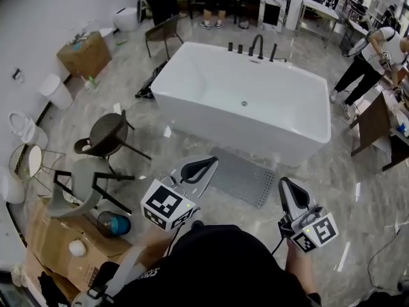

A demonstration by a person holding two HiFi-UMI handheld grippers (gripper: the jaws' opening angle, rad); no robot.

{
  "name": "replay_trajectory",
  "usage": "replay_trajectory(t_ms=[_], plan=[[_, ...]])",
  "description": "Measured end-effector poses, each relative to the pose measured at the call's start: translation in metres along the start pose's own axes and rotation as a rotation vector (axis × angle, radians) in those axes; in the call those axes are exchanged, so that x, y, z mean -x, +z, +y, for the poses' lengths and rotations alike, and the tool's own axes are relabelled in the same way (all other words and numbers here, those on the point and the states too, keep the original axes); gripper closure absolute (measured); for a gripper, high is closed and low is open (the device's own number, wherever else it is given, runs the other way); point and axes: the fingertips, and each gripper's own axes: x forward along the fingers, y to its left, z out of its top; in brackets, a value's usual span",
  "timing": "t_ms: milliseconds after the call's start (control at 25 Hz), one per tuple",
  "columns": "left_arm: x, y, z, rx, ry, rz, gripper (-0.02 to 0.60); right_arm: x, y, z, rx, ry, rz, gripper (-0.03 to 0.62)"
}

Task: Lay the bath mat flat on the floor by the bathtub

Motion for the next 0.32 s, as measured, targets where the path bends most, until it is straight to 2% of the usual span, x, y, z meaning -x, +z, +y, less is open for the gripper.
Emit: replay_trajectory(t_ms=[320], plan=[[-0.0023, -0.0024, 0.0032, 0.0, 0.017, 0.0, 0.575, 0.0019, -0.0067, -0.0048, -0.015, 0.0, -0.004, 0.594]])
